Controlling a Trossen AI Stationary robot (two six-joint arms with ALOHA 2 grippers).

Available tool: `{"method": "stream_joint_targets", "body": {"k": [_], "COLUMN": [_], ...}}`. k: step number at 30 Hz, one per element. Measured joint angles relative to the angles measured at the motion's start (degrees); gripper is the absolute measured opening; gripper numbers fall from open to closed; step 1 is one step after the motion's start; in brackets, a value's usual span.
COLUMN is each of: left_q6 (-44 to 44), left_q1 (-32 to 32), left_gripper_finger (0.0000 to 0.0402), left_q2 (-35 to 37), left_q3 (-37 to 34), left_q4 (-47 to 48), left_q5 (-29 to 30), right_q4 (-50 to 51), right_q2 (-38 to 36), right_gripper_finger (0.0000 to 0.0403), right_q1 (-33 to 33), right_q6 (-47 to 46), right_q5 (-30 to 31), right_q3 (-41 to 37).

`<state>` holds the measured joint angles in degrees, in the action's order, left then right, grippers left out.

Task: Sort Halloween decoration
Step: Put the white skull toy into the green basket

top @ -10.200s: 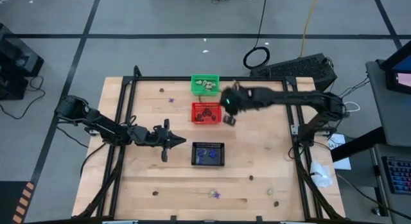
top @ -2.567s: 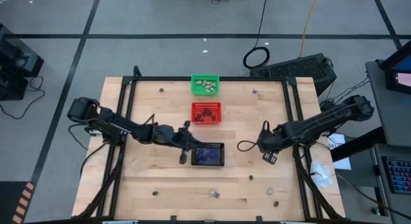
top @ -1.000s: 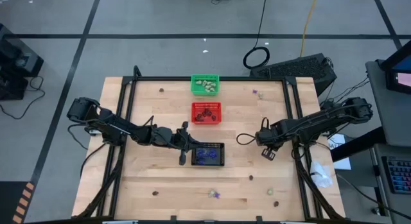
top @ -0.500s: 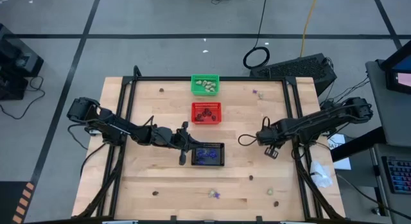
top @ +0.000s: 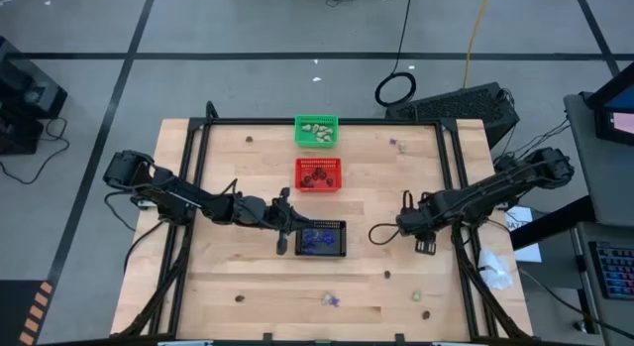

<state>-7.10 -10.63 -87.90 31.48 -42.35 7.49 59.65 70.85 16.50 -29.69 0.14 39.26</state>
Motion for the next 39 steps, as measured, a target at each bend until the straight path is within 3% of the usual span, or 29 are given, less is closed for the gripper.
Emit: {"method": "stream_joint_targets", "body": {"k": [4,10,18,25,29,39], "left_q6": [0.0,0.1,0.3,1.1,1.6,-6.0], "left_q1": [0.0,0.0,0.1,0.1,0.1,0.0], "left_gripper_finger": [0.0011,0.0011,0.0011,0.0011,0.0011,0.0011], "left_q2": [0.0,0.0,0.2,5.9,10.3,12.0], "left_q3": [0.0,0.0,0.0,0.0,-0.9,-21.7], "left_q4": [0.7,3.4,6.4,13.4,17.3,-14.2], "left_q5": [0.3,0.6,1.1,2.5,4.7,7.8], "right_q4": [-3.1,-7.3,-12.4,-12.3,-11.2,-19.9], "right_q2": [0.0,0.0,-0.2,-0.1,0.2,0.0], "right_gripper_finger": [0.0192,0.0192,0.0141,0.0059,0.0055,0.0055], "right_q1": [1.4,1.6,1.6,1.6,1.6,-3.3], "right_q6": [0.5,-1.5,-2.4,-3.1,-3.0,3.2], "right_q5": [0.1,1.3,-0.5,-2.5,-3.0,10.1], "right_q3": [-1.9,-5.8,-8.2,-8.0,-5.7,3.6]}}
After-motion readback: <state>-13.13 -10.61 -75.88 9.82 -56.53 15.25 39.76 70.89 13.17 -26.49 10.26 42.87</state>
